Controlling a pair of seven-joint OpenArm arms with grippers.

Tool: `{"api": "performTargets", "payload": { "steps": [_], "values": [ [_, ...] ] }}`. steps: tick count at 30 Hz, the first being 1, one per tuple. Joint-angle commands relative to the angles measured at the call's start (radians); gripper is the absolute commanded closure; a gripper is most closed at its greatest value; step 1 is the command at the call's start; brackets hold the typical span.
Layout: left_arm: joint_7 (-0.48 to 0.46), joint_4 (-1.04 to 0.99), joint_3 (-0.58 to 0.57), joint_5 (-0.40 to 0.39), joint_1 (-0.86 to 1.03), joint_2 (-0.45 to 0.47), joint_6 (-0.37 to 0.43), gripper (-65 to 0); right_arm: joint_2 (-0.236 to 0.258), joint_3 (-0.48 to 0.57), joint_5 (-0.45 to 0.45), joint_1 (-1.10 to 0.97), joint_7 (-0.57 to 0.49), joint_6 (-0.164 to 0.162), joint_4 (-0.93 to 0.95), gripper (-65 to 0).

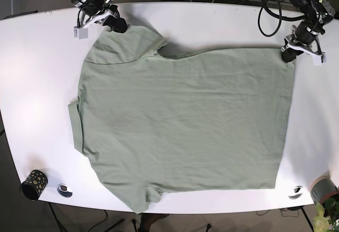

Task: Fold the T-shirt properly
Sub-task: 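Grasp the shirt's shoulder edge corners with both grippers, then lift the shoulder edge and fold it over toward the hem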

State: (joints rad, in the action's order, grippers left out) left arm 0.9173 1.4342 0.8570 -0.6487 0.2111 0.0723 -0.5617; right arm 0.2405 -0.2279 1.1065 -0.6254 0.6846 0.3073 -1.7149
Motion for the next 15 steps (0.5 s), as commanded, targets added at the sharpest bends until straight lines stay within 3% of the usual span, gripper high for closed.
{"api": "performTargets", "payload": {
  "steps": [1, 11, 15],
  "values": [
    [-0.002, 0.044, 0.003, -0.007, 0.001, 0.01, -0.002, -1.2, 0.007, -0.008, 0.022, -0.003, -0.015, 0.013, -0.024, 0.0],
    [0.001, 0.244, -0.009, -0.012, 0.135, 0.005, -0.01, -1.2, 0.007, -0.04, 0.024, -0.095, -0.016, 0.019, -0.075, 0.0],
    [0.001, 0.313, -0.009, -0.01, 0.207, 0.001, -0.064, -1.2, 0.009, -0.051, 0.024, -0.15, -0.016, 0.019, -0.132, 0.0]
  ]
}}
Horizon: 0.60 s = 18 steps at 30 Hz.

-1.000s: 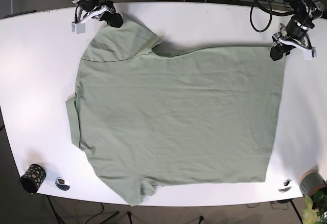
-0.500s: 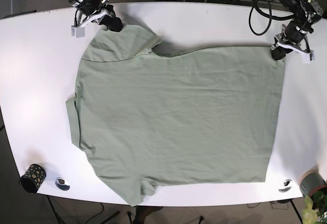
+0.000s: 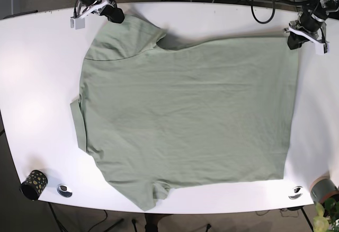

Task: Fold the T-shirt properly
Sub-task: 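Lift the shoulder edge and fold it over toward the hem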

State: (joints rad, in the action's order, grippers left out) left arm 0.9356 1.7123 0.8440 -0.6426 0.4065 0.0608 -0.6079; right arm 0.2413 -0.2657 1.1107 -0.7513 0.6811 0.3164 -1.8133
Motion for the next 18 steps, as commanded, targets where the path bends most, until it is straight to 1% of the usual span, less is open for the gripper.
{"api": "performTargets", "payload": {
  "steps": [1, 6, 9, 12, 14, 16, 18],
  "values": [
    [-0.017, 0.048, 0.004, -0.016, 0.03, 0.012, -0.028, -1.2, 0.007, -0.016, 0.019, -0.038, -0.013, 0.01, -0.044, 0.0],
    [-0.017, 0.134, 0.01, -0.019, 0.131, 0.012, -0.056, -1.2, 0.007, -0.022, 0.019, -0.13, -0.014, 0.01, -0.113, 0.0],
    [-0.017, 0.167, 0.011, -0.018, 0.179, 0.012, -0.09, -1.1, 0.007, -0.022, 0.024, -0.179, -0.014, 0.01, -0.154, 0.0],
    [-0.017, 0.197, 0.011, -0.016, 0.216, 0.012, -0.09, -1.1, 0.007, -0.024, 0.029, -0.216, -0.016, 0.01, -0.191, 0.0],
    [-0.019, 0.21, 0.011, -0.016, 0.222, 0.012, -0.09, -1.1, 0.007, -0.057, 0.035, -0.224, -0.016, 0.011, -0.208, 0.0],
    [-0.019, 0.216, 0.011, -0.016, 0.22, 0.012, -0.09, -1.1, 0.007, -0.094, 0.061, -0.219, -0.014, 0.011, -0.208, 0.0],
    [-0.019, 0.216, 0.007, -0.019, 0.2, 0.012, -0.09, -1.1, 0.008, -0.105, 0.075, -0.192, -0.014, 0.011, -0.208, 0.0]
  ]
}}
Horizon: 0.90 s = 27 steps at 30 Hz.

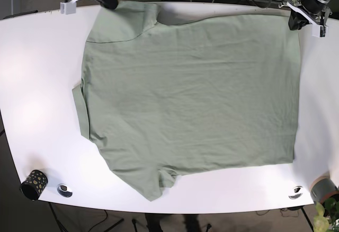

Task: Fold the T-shirt properly
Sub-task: 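Lift the shoulder edge and fold it over toward the hem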

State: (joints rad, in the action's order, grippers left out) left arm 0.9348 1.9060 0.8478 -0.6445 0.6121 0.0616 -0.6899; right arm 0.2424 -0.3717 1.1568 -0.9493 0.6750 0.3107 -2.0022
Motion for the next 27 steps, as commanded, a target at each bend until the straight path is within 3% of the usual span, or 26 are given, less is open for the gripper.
{"api": "performTargets", "payload": {
  "steps": [1, 12, 18, 27],
  "values": [
    [-0.018, 0.025, 0.003, -0.018, -0.024, 0.011, -0.008, -1.1, 0.01, -0.002, 0.035, 0.019, -0.007, 0.017, -0.019, 0.0],
    [-0.016, 0.02, -0.029, -0.007, -0.292, 0.019, -0.008, -1.1, 0.015, 0.001, 0.03, 0.27, 0.036, 0.017, 0.022, 0.0],
    [-0.016, 0.002, -0.089, 0.093, -0.389, 0.014, 0.009, -1.1, 0.01, 0.001, 0.028, 0.418, 0.078, 0.017, 0.1, 0.0],
    [-0.016, -0.115, -0.094, 0.111, -0.499, 0.019, 0.014, -1.1, 0.015, 0.036, -0.03, 0.64, 0.079, 0.017, 0.232, 0.0]
  ]
}}
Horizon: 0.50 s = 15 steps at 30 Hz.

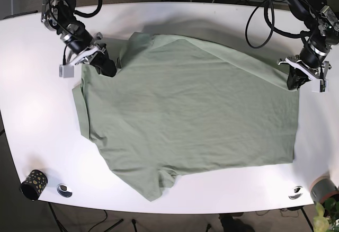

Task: Fold the T-shirt properly
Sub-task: 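Lift the shoulder edge and fold it over toward the hem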

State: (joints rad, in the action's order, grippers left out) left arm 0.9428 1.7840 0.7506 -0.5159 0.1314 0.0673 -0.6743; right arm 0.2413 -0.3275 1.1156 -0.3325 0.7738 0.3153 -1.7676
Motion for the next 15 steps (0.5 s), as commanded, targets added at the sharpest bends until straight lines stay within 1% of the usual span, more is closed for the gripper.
{"api": "performTargets", "payload": {
  "steps": [1, 5, 9, 12, 15],
  "values": [
    [-0.025, 0.0, 0.004, -0.017, -0.029, 0.013, -0.002, -1.1, 0.016, -0.008, 0.002, 0.054, -0.018, 0.012, 0.015, 0.0],
    [-0.025, -0.017, -0.001, -0.013, -0.078, 0.015, 0.0, -1.1, 0.014, 0.009, -0.022, 0.149, -0.018, 0.012, 0.082, 0.0],
    [-0.025, -0.086, -0.001, 0.032, -0.161, 0.016, 0.0, -1.1, 0.016, 0.055, -0.05, 0.249, -0.018, 0.012, 0.157, 0.0],
    [-0.025, -0.137, -0.001, 0.075, -0.218, 0.036, 0.0, -1.1, 0.014, 0.075, -0.071, 0.315, -0.018, 0.012, 0.228, 0.0],
    [-0.025, -0.195, -0.001, 0.09, -0.27, 0.041, -0.002, -1.1, 0.013, 0.09, -0.091, 0.375, -0.02, 0.012, 0.295, 0.0]
  ]
}}
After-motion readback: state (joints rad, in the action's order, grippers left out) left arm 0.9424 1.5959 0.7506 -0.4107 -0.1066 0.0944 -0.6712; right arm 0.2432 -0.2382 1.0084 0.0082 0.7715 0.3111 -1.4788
